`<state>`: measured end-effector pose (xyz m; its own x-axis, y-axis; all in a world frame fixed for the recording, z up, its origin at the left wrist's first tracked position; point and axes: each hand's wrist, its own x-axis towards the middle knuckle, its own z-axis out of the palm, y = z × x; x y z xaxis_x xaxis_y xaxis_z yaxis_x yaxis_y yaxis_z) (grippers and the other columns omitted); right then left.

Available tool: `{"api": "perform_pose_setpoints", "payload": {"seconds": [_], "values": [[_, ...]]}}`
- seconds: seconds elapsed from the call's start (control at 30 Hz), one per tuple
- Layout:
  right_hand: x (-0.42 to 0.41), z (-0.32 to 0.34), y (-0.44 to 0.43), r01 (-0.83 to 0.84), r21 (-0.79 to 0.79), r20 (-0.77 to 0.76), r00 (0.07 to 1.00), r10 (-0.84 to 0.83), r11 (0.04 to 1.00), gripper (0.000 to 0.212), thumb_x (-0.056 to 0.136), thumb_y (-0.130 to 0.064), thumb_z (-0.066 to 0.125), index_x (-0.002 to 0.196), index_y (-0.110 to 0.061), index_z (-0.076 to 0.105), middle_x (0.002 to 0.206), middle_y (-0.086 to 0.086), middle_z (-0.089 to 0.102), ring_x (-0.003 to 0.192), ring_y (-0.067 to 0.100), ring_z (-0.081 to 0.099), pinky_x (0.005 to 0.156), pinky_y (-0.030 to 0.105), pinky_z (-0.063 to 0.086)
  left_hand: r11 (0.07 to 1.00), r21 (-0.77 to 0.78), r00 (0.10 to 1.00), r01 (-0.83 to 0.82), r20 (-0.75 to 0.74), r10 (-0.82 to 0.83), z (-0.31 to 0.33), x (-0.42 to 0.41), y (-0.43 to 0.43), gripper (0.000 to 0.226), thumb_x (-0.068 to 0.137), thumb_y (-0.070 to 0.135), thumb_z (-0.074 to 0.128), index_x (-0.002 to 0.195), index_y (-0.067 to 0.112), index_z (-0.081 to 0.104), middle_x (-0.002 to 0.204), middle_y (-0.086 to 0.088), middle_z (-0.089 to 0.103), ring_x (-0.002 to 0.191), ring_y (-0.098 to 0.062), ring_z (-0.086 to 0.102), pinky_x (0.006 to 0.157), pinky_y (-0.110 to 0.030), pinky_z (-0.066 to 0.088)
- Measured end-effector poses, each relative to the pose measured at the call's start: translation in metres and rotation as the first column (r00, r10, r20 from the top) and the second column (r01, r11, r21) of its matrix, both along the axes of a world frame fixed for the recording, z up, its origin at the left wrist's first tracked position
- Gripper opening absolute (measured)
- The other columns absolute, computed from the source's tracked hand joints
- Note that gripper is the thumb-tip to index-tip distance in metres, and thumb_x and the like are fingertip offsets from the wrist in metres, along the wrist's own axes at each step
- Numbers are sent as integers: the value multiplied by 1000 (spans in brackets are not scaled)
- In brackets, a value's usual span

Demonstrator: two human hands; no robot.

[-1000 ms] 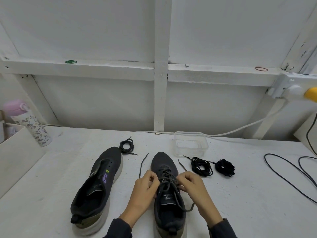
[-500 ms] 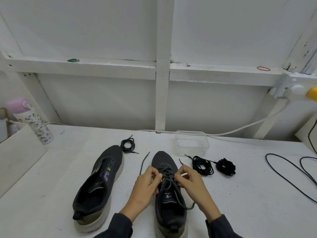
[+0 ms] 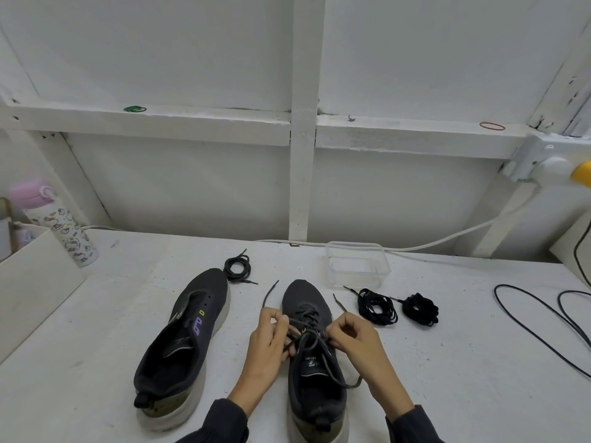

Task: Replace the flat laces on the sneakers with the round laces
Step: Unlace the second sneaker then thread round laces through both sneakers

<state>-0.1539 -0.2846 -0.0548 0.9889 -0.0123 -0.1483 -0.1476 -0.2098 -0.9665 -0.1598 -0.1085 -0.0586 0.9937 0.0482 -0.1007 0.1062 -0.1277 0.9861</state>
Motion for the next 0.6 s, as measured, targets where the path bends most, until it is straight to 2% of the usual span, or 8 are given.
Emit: {"api": "perform_pose_setpoints", "payload": {"seconds": [0.07,0.17,0.27,0.4,0.5,0.6], "values": [[-2,2,0,10,5,3,1000,-10,1000,10,83,-15,71,79,-11,63,79,0,68,80,18,64,85,43,55,1000,-7,1000,11,2,-11,3,2,0,16,102,23,45,97,7,44,67,-4,63,50,-11,51,47,-23,38],[-6,7,-2,-9,55,7,1000,8,998,15,82,-11,73,85,-13,59,90,-1,68,88,19,67,82,35,56,999,-51,1000,15,-18,-16,11,3,4,18,100,26,50,100,9,44,72,-5,68,51,-16,52,46,-23,37],[-10,12,-6,-83,30,11,996,83,996,12,82,-11,74,78,-15,63,97,-9,67,93,10,66,78,21,47,998,-65,998,17,-53,-20,17,0,10,21,96,23,58,98,7,45,64,-6,58,43,-15,42,42,-20,34],[-13,16,-10,-123,27,31,992,123,992,12,79,-12,78,73,-19,69,101,-14,65,96,8,66,83,20,46,987,-70,980,144,-132,-152,21,-9,21,18,92,14,65,92,6,49,47,3,40,36,-10,27,39,-18,22],[-12,18,-12,-150,44,40,988,149,988,12,80,-11,77,76,-22,73,104,-13,65,97,10,65,86,24,49,966,-41,948,256,-187,-259,26,-13,26,17,90,19,67,92,7,55,46,3,41,37,-11,35,41,-19,26],[-11,19,-8,-149,10,44,988,148,989,6,80,-17,77,76,-22,76,105,-12,64,98,8,64,90,23,49,971,-31,958,235,-162,-237,32,-13,25,15,89,20,68,94,7,62,53,1,51,48,-15,52,46,-21,38]]}}
